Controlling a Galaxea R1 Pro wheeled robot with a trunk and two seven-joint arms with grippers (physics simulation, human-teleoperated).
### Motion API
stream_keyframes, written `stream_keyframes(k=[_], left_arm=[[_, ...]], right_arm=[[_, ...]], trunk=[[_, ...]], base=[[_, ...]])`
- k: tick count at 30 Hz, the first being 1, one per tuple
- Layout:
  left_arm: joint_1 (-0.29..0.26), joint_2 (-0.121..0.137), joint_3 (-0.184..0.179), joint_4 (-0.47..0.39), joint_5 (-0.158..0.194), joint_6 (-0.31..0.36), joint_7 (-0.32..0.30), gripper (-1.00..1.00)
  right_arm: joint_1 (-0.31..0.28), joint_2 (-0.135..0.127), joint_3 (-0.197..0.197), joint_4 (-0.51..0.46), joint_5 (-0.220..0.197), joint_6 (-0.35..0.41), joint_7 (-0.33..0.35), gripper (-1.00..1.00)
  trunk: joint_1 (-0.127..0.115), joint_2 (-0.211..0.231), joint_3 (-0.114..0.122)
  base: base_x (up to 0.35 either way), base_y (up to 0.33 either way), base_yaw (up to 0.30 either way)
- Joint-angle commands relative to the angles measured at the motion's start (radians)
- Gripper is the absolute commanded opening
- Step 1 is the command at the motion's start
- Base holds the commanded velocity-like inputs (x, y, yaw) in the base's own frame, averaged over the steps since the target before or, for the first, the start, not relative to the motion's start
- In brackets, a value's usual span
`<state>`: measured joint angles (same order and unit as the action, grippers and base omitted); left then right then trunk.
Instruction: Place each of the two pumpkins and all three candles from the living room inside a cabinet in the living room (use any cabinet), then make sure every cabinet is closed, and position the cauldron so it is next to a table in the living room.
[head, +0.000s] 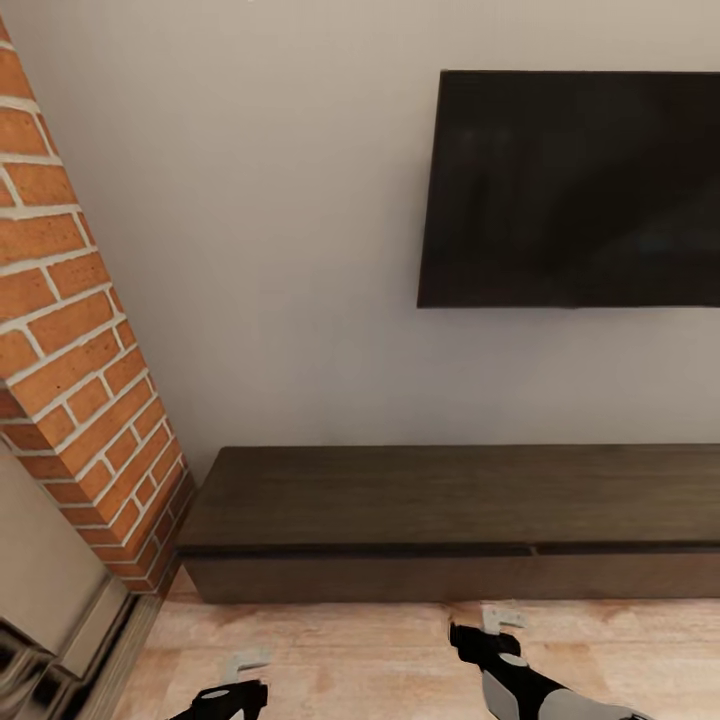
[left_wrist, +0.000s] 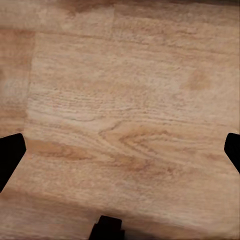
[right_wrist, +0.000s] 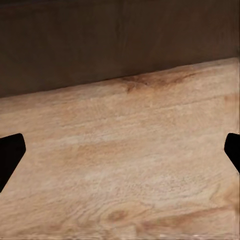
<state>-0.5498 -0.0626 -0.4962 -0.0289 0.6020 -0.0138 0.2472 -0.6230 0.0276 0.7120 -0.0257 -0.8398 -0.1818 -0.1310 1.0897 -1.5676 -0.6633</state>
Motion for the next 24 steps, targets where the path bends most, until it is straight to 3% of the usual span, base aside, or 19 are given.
stream_keyframes(k=[1, 4, 8, 16, 24], left_arm=[[0.013, 0.005, -0.009, 0.004, 0.008, -0.001, 0.003, 1.0], [0.063, 0.016, -0.009, 0.01, 0.008, -0.007, 0.002, 1.0], [0.174, 0.042, -0.009, 0.012, 0.004, -0.019, 0.001, 1.0], [0.29, 0.106, -0.011, 0.012, 0.006, -0.065, 0.0, 1.0], [0.379, 0.119, -0.01, 0.012, 0.002, -0.112, 0.0, 1.0]], right_arm=[[0.012, 0.001, 0.009, 0.019, -0.007, -0.003, -0.004, 1.0], [0.059, 0.0, 0.008, 0.051, -0.007, -0.02, -0.004, 1.0], [0.149, -0.001, 0.007, 0.067, -0.008, -0.039, -0.004, 1.0], [0.245, 0.0, 0.007, 0.07, -0.009, -0.042, -0.005, 1.0], [0.297, 0.001, 0.006, 0.072, -0.054, -0.039, -0.014, 1.0]], trunk=[[-0.004, 0.007, 0.002], [-0.016, 0.028, 0.012], [-0.031, 0.056, 0.024], [-0.062, 0.112, 0.049], [-0.092, 0.168, 0.074]], base=[[0.0, 0.0, 0.0], [0.0, 0.0, 0.0], [0.0, 0.0, 0.0], [0.0, 0.0, 0.0], [0.0, 0.0, 0.0]])
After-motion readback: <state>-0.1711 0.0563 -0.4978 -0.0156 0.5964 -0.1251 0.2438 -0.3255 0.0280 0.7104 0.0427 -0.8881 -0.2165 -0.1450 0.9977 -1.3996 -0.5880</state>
